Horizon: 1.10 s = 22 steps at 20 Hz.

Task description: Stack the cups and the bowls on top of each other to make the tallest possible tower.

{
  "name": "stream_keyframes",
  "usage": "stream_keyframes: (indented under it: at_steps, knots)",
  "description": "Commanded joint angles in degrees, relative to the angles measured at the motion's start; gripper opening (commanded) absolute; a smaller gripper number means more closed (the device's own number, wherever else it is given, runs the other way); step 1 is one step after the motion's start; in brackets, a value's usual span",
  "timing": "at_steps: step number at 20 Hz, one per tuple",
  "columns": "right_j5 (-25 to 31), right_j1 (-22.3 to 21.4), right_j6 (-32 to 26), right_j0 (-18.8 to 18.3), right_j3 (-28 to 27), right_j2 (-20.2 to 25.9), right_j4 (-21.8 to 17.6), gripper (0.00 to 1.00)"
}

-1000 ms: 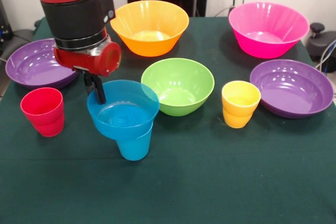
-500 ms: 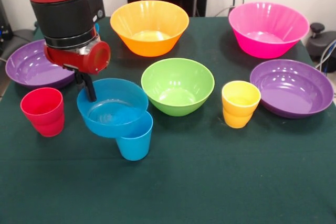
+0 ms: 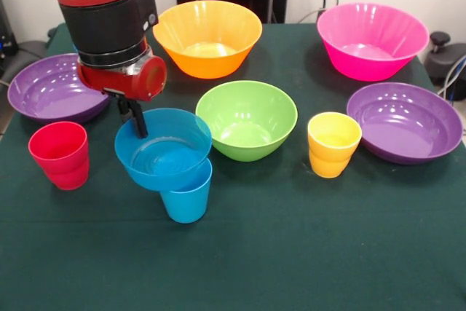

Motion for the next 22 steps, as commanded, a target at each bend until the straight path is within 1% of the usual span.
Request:
stream_keyframes:
  at_steps: [1,10,13,18,22]
  knots:
    - [-1.58,2.95,-7.76,1.96,2.87,2.30,-4.08,0.00]
    - [-1.18,3.94,-8.68,1.56,1.47,2.67,-4.14,0.00]
    - [-0.49,4.33,-9.31,1.53,0.11,3.08,-3.91,0.00]
    - [-1.07,5.61,-9.36,1.87,-0.97,3.21,-4.42,0.00]
    - [-0.24,5.75,-9.35,2.25,-1.88,3.18,-4.31,0.00]
